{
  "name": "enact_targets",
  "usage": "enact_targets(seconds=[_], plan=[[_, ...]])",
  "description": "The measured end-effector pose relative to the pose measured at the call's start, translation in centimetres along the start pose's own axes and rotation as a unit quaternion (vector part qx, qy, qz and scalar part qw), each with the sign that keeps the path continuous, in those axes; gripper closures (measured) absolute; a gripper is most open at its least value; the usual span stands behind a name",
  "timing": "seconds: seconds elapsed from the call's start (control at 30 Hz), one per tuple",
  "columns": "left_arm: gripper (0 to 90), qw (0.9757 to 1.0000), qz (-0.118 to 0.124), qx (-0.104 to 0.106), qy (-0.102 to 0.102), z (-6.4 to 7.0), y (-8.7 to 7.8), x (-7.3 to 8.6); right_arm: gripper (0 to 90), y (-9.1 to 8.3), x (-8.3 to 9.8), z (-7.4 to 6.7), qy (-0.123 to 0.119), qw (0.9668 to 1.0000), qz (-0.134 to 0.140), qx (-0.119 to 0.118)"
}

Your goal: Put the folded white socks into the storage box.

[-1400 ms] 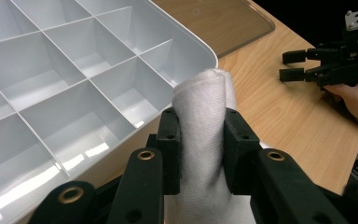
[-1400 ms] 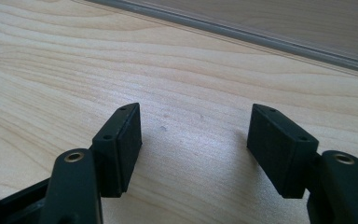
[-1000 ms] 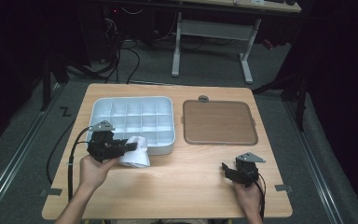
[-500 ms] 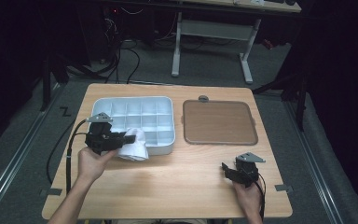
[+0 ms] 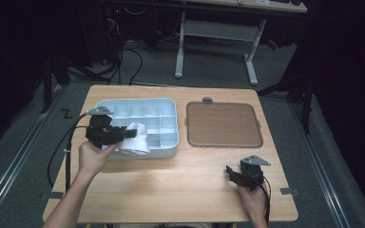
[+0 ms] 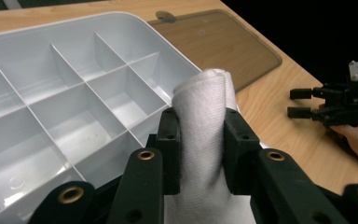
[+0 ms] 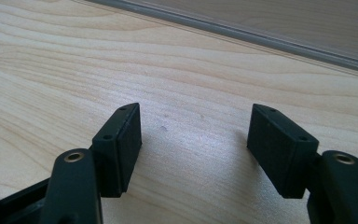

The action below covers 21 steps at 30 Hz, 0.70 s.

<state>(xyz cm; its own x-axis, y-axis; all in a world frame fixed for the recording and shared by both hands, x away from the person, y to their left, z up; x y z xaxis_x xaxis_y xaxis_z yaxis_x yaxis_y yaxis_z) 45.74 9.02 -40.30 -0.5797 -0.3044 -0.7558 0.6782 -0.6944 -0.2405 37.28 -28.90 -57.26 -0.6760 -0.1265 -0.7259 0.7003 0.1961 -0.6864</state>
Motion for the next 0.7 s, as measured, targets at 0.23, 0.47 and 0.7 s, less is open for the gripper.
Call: enact_targets(seconds=[0.23,0.47,0.7], plan=[[71.7,1.0000,0.001,-0.003,0.002,-0.1,1.3,-0.6,35.7,0.0,0.0,0.0,0.000,1.0000,0.000,0.000],[71.7,1.0000,-0.001,-0.003,-0.009,-1.0,2.8,-0.8,35.7,0.0,0.0,0.0,0.001,1.0000,0.000,0.000],[71.7,0.9998,-0.002,-0.005,-0.018,-1.9,3.9,-0.7,35.7,0.0,0.0,0.0,0.000,1.0000,0.000,0.000]])
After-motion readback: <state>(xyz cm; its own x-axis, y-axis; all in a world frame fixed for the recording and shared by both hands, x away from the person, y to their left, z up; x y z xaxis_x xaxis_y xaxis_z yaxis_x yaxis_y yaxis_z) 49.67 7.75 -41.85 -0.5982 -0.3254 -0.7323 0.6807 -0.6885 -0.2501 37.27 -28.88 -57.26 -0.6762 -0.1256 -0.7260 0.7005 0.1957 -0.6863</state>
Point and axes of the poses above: each handheld gripper's, and its own axes: y roughly forward along the jaws, x roughly out of its underside, z roughly to its right, the point moved 6 cm from there along y, roughly forward along the jaws, and after that the axes turned 5 degrees about y, right-handed, at the moved point
